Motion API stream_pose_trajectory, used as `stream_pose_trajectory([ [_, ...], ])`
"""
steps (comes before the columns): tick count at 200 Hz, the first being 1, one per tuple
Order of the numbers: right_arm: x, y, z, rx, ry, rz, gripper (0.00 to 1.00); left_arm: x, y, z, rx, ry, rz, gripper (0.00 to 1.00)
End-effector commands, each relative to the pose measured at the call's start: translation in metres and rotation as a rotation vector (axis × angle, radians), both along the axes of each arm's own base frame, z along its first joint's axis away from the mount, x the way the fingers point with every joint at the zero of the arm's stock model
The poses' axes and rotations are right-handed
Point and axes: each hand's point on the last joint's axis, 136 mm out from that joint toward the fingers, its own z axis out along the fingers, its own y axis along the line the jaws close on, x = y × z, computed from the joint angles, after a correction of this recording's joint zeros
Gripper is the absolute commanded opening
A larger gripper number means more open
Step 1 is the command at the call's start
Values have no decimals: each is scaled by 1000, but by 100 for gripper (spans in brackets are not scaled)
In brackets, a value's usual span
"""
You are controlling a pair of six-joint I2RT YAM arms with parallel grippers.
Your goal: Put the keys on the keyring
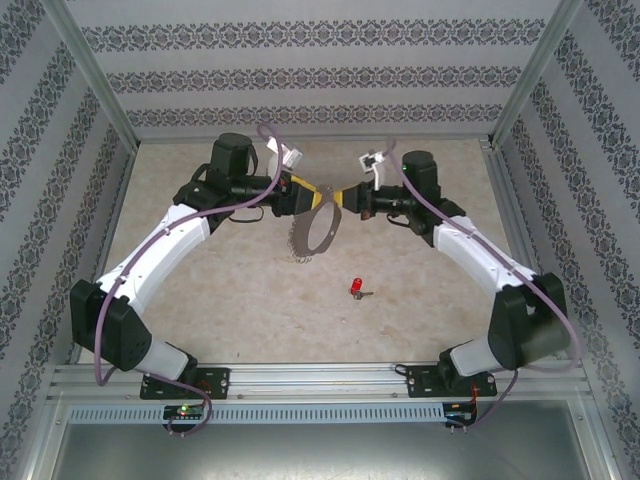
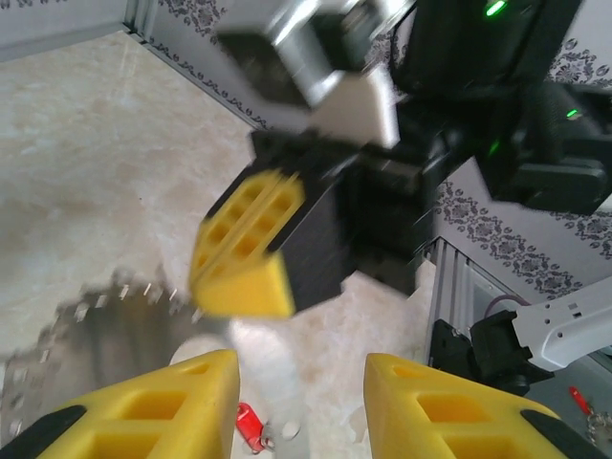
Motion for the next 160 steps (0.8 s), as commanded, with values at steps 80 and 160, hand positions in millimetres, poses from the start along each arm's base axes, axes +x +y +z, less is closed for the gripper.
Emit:
stream_pose_trajectory([
  [80,11,40,-153,-136,330,-47,0,2,9,10,6,-51,52,41],
  [160,15,16,-221,-328,443,-189,0,8,5,6,-3,-48,45,41],
])
